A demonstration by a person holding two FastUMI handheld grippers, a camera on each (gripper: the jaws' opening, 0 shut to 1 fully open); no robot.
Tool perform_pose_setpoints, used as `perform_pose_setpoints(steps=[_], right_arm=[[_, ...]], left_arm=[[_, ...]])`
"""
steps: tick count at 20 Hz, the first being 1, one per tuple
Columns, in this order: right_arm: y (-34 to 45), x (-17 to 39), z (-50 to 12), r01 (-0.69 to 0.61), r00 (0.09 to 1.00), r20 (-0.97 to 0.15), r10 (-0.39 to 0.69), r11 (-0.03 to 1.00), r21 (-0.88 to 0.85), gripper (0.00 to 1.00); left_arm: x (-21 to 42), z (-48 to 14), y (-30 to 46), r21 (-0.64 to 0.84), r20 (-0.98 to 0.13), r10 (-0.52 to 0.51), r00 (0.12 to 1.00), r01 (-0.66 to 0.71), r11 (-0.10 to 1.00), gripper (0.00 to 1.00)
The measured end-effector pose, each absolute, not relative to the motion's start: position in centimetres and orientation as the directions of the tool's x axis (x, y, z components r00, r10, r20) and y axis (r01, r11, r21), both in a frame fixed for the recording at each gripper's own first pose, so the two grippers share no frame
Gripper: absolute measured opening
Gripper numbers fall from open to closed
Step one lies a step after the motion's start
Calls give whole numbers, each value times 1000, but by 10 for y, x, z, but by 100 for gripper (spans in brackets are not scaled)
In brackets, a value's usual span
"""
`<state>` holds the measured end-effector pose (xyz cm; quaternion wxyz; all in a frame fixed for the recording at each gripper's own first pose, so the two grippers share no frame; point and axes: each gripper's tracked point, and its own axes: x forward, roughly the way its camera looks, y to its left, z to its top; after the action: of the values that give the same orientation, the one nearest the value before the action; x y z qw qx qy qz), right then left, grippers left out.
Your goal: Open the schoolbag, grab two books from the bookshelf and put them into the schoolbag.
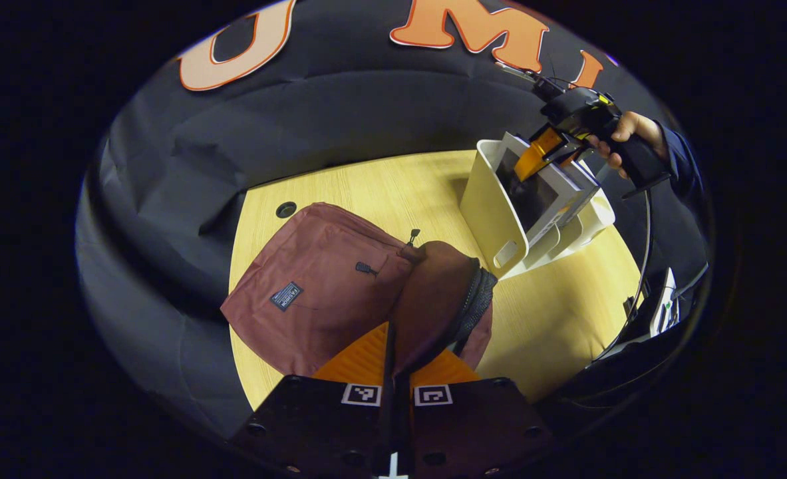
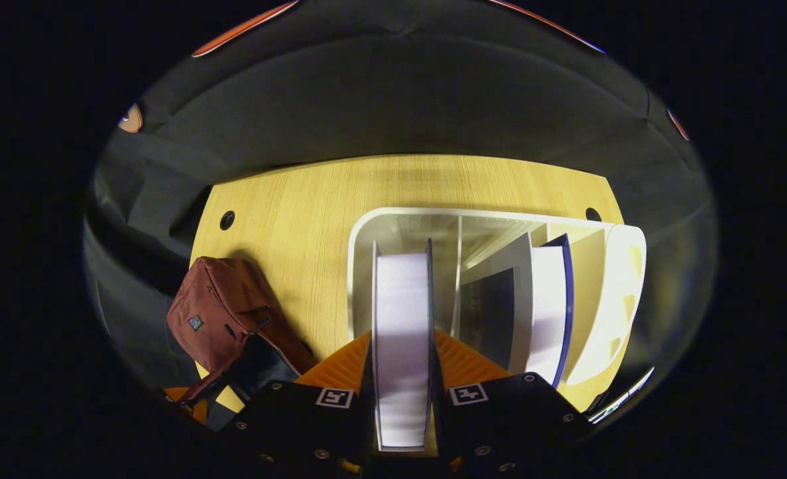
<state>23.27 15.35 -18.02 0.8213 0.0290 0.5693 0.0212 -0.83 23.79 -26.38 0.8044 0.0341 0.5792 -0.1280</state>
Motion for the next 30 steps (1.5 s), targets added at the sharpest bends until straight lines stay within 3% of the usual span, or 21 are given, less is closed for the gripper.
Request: perform_pose_setpoints(steps=[2,3,4,5,6,7,20,30], right_arm=[[159,230,-167,0,365,-926,98,994,106,37],[159,225,-160,1,377,-918,122,991,132,45],[157,223,-151,0,391,-909,142,988,155,36],[155,219,-143,-3,409,-899,157,985,171,36],[152,216,-133,-9,428,-888,171,983,185,26],[149,212,-124,-12,443,-877,185,980,201,35],[111,145,-32,-26,589,-744,316,927,374,34],[132,95,-34,-48,597,-646,475,825,562,33]], left_arm=[[-9,-263,238,-83,-943,-157,295,248,965,4],[-9,-262,239,-74,-945,-150,291,257,964,4],[-8,-261,240,-62,-947,-142,290,267,962,4],[-6,-260,239,-50,-949,-133,287,279,959,4],[-3,-259,237,-39,-950,-126,286,291,956,4],[0,-258,236,-30,-951,-120,286,301,953,4],[16,-249,228,-16,-953,-113,280,327,945,4],[32,-247,209,-26,-954,-127,270,350,937,4]])
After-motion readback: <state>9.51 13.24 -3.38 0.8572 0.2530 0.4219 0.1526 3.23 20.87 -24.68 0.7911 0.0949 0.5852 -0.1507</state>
